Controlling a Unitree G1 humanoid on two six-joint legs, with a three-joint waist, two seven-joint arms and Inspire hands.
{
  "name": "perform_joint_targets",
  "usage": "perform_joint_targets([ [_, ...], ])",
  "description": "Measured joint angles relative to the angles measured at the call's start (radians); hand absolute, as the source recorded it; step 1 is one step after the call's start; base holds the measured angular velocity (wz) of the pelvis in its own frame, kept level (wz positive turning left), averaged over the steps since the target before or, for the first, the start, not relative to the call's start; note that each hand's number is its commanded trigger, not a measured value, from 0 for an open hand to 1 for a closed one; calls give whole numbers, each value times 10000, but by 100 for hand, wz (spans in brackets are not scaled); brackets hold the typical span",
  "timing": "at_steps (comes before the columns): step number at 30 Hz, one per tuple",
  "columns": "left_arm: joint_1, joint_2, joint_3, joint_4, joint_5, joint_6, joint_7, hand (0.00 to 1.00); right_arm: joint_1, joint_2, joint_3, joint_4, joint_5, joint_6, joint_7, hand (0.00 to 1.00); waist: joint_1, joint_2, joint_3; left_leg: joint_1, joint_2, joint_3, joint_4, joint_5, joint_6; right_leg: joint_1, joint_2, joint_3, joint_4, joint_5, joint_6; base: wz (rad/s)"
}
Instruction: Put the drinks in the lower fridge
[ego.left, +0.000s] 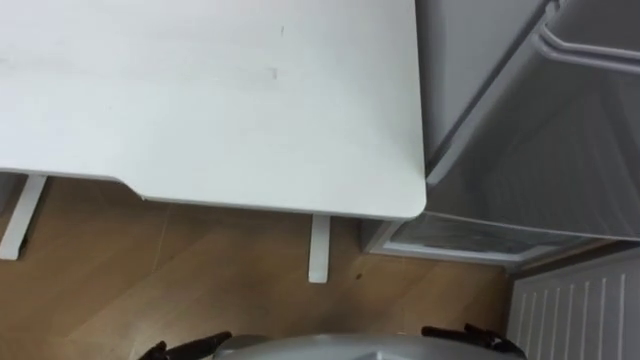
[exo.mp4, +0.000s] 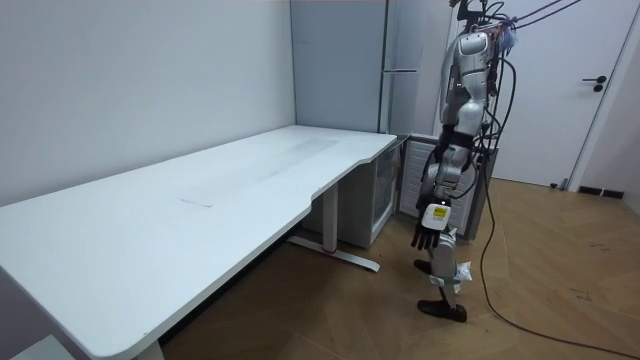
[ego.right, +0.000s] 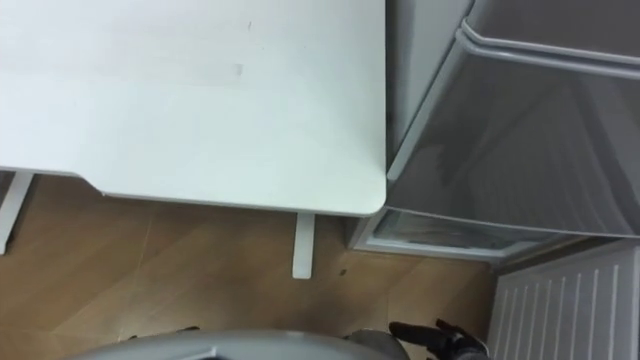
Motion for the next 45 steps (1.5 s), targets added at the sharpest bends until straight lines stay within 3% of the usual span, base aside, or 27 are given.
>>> perform_joint_targets([
  [8, -135, 9, -190, -152, 700, 2, 505, 0, -19, 57, -15, 2, -257, -9, -108, 0, -70, -35, 5, 77, 1, -46, -10, 1, 1, 191, 26, -9, -166, 51, 28, 2],
  [13, -395, 26, -166, -222, 1421, -5, 580, 0, -134, 80, -54, -31, -643, -1, -209, 0, -68, -162, 64, 259, 2, 26, -26, 1, 0, 319, 47, 114, -164, 52, 31, -3],
  [17, -503, 40, -133, -226, 1802, -7, 515, 0, -231, 36, -273, -107, -1056, 8, -447, 0, -68, -218, 52, 347, 7, 157, -28, 1, 0, 338, 72, 243, -152, 68, 27, -10],
  [20, -487, 48, 110, -221, 2268, -7, 488, 0, -220, -49, -1074, -476, -1569, 5, -606, 0, -281, -281, 22, 402, 13, 230, -126, 1, 0, 295, 93, 362, -115, 80, 28, -9],
  [23, -383, 132, 343, -212, 2686, -7, 497, 0, -202, -396, -1554, -1097, -1946, -1, -805, 0, -499, -357, 6, 506, 11, 299, -185, 1, 0, 274, 113, 539, -37, 81, 27, -9],
  [26, -5, 278, 724, -483, 2685, -1, 459, 0, -180, -661, -2635, -2291, -2410, 39, -1001, 0, -869, -467, -10, 543, 13, 417, -227, 1, 0, 258, 138, 646, -44, 80, 27, -10],
  [29, 399, 415, 1282, -650, 2697, 5, 458, 0, -171, -1192, -3487, -3257, -2463, -22, -1349, 0, -1044, -506, -58, 724, 27, 635, -340, 1, 0, 286, 192, 815, -42, 81, 27, -17],
  [30, 426, 493, 1434, -640, 2802, 7, 480, 0, -155, -1391, -3716, -3387, -2478, -24, -1509, 0, -1078, -617, -81, 732, 29, 655, -342, 1, 0, 281, 198, 867, -38, 81, 27, -6],
  [36, 472, 563, 1531, -674, 3208, 35, 502, 0, -43, -1768, -4328, -4096, -3408, -4, -1918, 0, -1347, -849, -98, 738, 25, 773, -341, 1, 0, 226, 214, 1019, -43, 93, 38, -7],
  [45, 625, 572, 1536, -1239, 3388, 64, 338, 0, -48, -2374, -4631, -4341, -3316, 8, -2080, 0, -1441, -878, -131, 760, 25, 767, -329, 2, 2, 217, 218, 1050, -14, 117, 26, 0],
])
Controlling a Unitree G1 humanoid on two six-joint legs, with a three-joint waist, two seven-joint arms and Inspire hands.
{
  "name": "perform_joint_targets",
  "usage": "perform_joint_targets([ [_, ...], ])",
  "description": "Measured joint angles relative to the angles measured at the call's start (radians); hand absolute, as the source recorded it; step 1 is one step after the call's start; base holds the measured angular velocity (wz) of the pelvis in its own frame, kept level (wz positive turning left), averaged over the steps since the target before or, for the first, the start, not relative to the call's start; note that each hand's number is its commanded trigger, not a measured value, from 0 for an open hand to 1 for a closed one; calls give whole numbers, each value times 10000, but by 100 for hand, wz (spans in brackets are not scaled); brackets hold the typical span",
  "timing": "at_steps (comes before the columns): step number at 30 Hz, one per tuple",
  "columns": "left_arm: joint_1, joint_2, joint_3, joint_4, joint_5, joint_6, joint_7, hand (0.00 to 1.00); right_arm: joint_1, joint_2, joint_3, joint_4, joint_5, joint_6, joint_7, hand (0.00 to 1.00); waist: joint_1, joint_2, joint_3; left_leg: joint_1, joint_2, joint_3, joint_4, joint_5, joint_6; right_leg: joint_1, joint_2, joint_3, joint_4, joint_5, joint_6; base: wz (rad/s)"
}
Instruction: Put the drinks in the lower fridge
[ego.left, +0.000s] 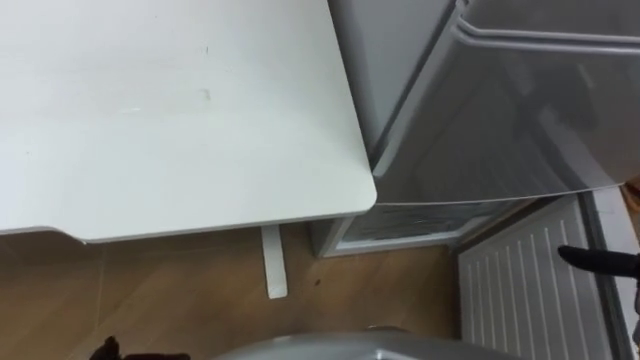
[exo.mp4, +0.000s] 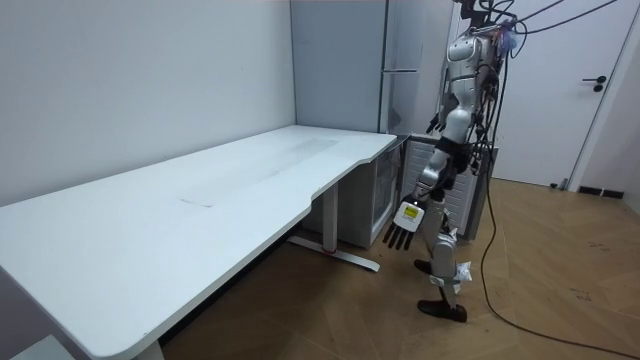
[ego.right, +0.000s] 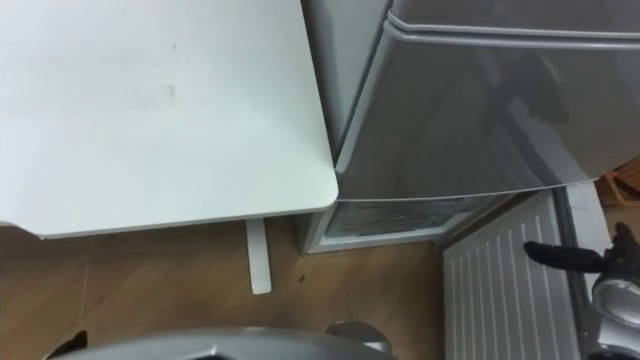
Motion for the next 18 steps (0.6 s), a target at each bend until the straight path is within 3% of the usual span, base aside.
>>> perform_joint_targets([
  [8, 346, -3, 125, -54, 100, 187, -23, 0, -5, -63, -660, 187, 199, 328, 252, 0, -174, -99, -25, -49, 6, -25, 9, 0, 0, -47, -8, -3, 3, 0, -4, 0],
  [13, 651, 14, 1128, -45, 381, 282, 18, 0, -22, -334, -1522, 1751, 645, 533, 298, 0, -192, -218, -58, -82, 9, -25, 6, 0, 0, -96, -3, 5, 13, 0, -5, 0],
  [18, 630, 207, 1172, 225, 371, 376, 57, 0, -55, -592, -1538, 3266, 961, 659, 273, 0, -179, -289, -26, -69, 16, -9, 1, -1, 0, -93, 9, 4, 26, 4, -12, 0],
])
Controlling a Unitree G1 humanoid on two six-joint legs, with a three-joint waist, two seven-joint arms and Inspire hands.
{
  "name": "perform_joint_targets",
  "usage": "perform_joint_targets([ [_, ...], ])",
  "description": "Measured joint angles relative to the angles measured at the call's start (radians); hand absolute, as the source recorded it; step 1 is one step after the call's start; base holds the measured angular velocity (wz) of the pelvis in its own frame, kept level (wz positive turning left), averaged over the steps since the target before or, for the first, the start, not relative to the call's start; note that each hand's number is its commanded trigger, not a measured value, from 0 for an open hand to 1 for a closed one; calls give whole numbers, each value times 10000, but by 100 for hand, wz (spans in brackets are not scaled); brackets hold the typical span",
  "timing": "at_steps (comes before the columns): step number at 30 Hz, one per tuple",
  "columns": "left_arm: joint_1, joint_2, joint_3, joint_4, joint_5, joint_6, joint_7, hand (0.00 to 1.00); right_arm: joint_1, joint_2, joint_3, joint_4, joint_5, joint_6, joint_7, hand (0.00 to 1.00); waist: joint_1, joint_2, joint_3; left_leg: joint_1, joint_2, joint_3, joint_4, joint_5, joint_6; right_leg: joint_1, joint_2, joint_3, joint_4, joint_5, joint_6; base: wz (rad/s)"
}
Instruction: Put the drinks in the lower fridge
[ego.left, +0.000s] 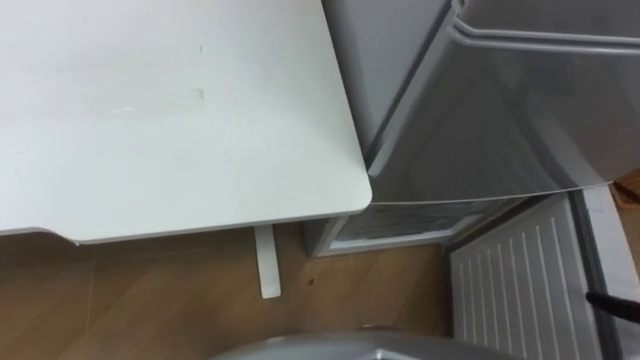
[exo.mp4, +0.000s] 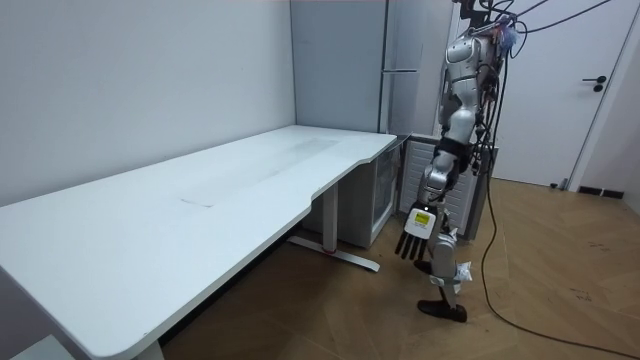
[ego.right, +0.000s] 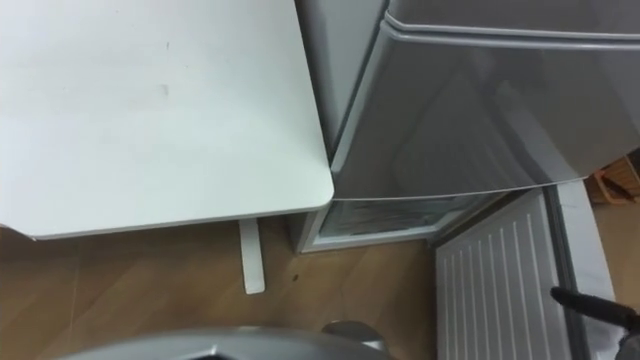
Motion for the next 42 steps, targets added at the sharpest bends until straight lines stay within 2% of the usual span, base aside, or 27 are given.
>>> perform_joint_targets([
  [3, -3, -1, 27, 55, -6, 115, 3, 0, -14, -160, -68, 278, 156, 153, -6, 0, -53, -34, 5, 11, -2, 4, -20, -1, 0, 1, 4, -11, 13, 5, -7, 0],
  [7, -18, 14, 278, 45, -8, 124, 29, 0, -162, -709, -761, 1193, 269, 212, -155, 0, -105, -37, -6, 68, 60, 21, -129, -7, -7, 92, 76, -19, -50, 27, -41, 0],
  [16, -66, 31, 322, 21, -80, 202, 64, 0, 20, -1078, -831, 1490, 501, 429, -601, 0, -546, -46, -3, 68, 114, 26, -150, -14, -46, 80, 164, 60, -101, 45, -71, -1],
  [20, -77, 31, 268, 60, -41, 207, 61, 0, 299, -1084, -829, 1525, 493, 453, -596, 0, -564, -52, -3, 68, 119, 0, -149, -15, -48, 89, 167, 47, -127, 51, -79, 0],
  [22, -50, 31, 229, 108, -25, 215, 67, 0, 426, -1083, -830, 1579, 498, 647, -596, 0, -557, -43, -1, 71, 121, 0, -140, -15, -48, 105, 169, 34, -153, 52, -82, 0],
  [30, -17, 26, 189, 218, 4, 222, 75, 0, 554, -1022, -833, 1837, 1092, 750, -610, 0, -475, -7, 9, 86, 129, -6, -163, -15, -48, 127, 179, 38, -168, 60, -91, 0],
  [33, -42, -5, 174, 227, 3, 208, 67, 0, 664, -709, -835, 1833, 1254, 677, -603, 0, -376, 51, -7, 69, 138, 8, -160, -16, -49, 113, 189, 39, -182, 65, -99, 0],
  [34, -52, 2, 174, 225, 0, 186, 62, 0, 739, -623, -830, 1810, 1258, 506, -643, 0, -299, 77, -21, 72, 140, 8, -159, -17, -51, 113, 190, 39, -186, 66, -99, 0],
  [42, -58, 36, 191, 218, 18, 192, -107, 0, 1022, -430, -831, 1829, 1351, 168, -572, 0, -191, 135, -32, 57, 151, -24, -161, -16, -53, 159, 210, 32, -350, 130, -93, 0],
])
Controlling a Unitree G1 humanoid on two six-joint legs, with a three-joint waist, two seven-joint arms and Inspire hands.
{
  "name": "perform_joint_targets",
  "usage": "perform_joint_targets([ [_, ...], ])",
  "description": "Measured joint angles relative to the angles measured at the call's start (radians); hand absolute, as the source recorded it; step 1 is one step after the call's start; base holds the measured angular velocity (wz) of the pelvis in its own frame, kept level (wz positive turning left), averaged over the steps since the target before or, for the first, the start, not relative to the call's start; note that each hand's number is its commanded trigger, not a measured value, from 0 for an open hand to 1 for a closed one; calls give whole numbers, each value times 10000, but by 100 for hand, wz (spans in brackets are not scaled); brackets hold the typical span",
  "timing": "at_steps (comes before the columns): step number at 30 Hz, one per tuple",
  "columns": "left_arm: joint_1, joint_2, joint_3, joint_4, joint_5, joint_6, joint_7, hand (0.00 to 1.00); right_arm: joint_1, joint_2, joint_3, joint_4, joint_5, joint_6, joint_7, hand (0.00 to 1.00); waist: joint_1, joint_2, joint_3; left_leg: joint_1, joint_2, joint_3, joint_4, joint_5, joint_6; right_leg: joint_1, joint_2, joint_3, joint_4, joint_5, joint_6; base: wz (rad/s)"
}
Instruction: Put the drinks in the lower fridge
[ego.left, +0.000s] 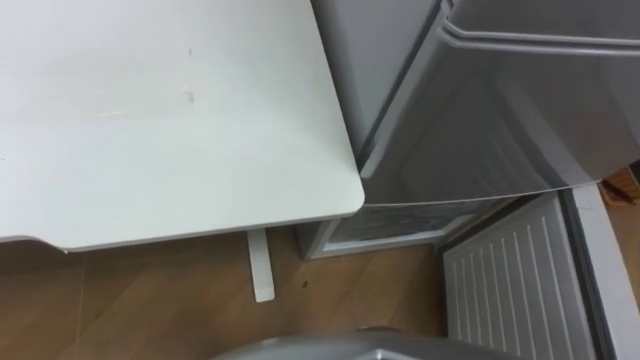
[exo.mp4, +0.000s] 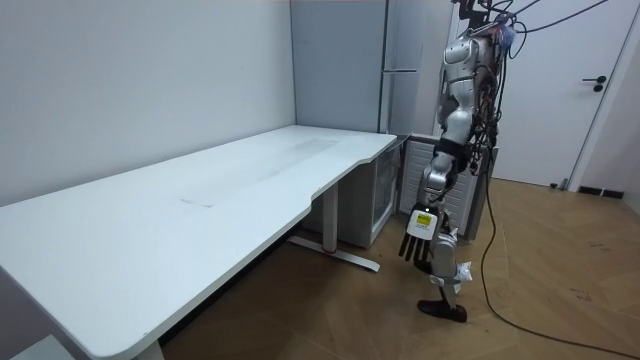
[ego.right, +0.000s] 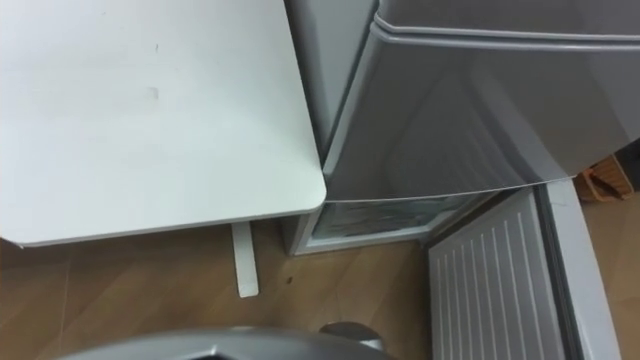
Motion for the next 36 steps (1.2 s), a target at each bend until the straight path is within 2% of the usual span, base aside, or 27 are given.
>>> perform_joint_targets([
  [7, -170, 3, -6, -2, -9, 3, -243, 0, 273, 170, -3, -55, 776, -292, -265, 0, 204, 82, 40, 4, 1, 2, -2, 0, 0, -1, 8, 12, -10, 1, 2, 0],
  [12, -184, -3, -19, -15, -5, 2, -385, 0, 270, 225, 0, -76, 843, -553, -459, 0, 208, 186, 105, 2, 0, 13, -14, 0, 0, 6, 10, 4, -16, 1, 2, 0],
  [14, -166, -3, -44, -16, -9, 1, -410, 0, 279, 222, -1, -78, 1218, -662, -514, 0, 218, 216, 107, 3, 8, 19, -26, -1, -1, 11, 23, 6, -24, 1, 2, 0],
  [18, -179, -6, -410, -25, 5, -13, -418, 0, 534, 328, 259, -450, 2040, -878, -452, 0, 313, 276, 139, 15, 20, 58, -33, -2, -3, 1, 48, 52, -27, 1, 2, -2],
  [23, -192, 67, -719, -2, 283, -12, -415, 0, 748, 418, 1058, -574, 3009, -1160, -172, 0, 509, 268, 144, 10, 109, 257, -34, -53, -83, -79, 164, 227, -26, 67, -56, -13],
  [25, -210, 78, -1269, 53, 311, -7, -441, 0, 937, 614, 1668, -841, 3129, -1444, -159, 0, 508, 268, 145, 4, 149, 304, -42, -68, -107, -78, 214, 264, -93, 101, -95, -7],
  [29, -444, 55, -1692, 544, 379, 20, -691, 0, 1134, 864, 2025, -1028, 3150, -1759, 88, 0, 528, 279, 152, -21, 262, 403, -33, -98, -160, -106, 336, 295, -201, 224, -151, -11],
  [31, -487, 30, -1881, 612, 567, 20, -848, 0, 1480, 1074, 2408, -1667, 3121, -1865, 94, 0, 747, 300, 165, -52, 312, 613, -12, -116, -191, -247, 413, 416, -196, 249, -190, -29],
  [33, -529, 26, -1998, 610, 776, 16, -948, 0, 1680, 1145, 2853, -1930, 3180, -2007, 96, 0, 778, 305, 169, -173, 322, 652, 24, -115, -196, -358, 432, 435, -210, 284, -224, -15],
  [36, -546, 46, -2297, 582, 901, 19, -1062, 0, 2264, 1226, 3595, -2551, 3529, -2219, 183, 0, 1017, 332, 188, -223, 365, 839, 21, -119, -211, -409, 480, 450, -365, 401, -245, -14],
])
